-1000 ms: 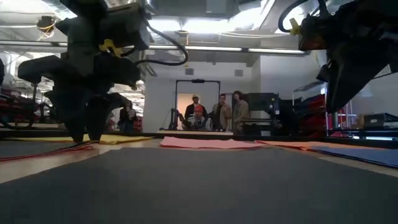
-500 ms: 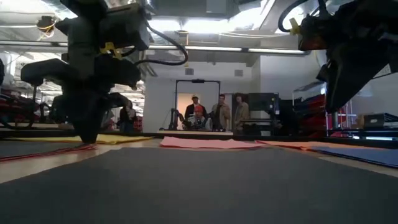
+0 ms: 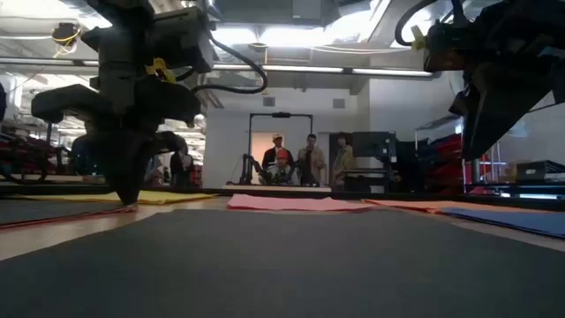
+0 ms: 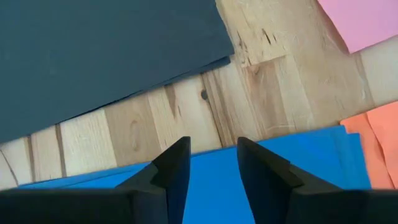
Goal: Organize paper
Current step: Stack the black paper on the top of the black paper
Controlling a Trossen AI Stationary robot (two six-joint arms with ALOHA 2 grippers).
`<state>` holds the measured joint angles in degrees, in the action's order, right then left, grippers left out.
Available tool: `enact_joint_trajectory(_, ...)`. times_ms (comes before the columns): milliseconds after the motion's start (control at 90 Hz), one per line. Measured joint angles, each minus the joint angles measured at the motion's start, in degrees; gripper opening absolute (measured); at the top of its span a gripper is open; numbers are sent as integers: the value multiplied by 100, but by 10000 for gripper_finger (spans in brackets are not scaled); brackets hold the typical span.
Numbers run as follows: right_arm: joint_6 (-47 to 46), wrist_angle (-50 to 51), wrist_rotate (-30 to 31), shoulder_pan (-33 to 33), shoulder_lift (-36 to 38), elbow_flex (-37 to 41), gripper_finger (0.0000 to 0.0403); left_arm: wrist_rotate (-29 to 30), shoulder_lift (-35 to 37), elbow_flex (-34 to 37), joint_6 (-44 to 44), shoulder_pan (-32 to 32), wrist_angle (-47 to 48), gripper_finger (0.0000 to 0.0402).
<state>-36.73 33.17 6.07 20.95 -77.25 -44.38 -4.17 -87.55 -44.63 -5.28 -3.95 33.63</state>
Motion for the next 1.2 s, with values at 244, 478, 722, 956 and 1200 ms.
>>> enact_joint_trajectory(244,0,114,0,0,0,0,122,29,4,-20,-164,294,-49,0)
enact_joint_trajectory(478,0,133,0,2,0,0,122,-58,4,-23,-269,423,-314,0)
enact_joint_trajectory(722,0,131,-2,0,0,0,122,-769,11,-417,-223,482,-728,0)
enact_joint_trajectory(956,0,131,-2,2,0,0,122,-873,13,-664,-421,464,-431,0)
enact_joint_trajectory(1200,0,122,-2,2,2,0,122,-859,-256,-657,-876,488,70,42)
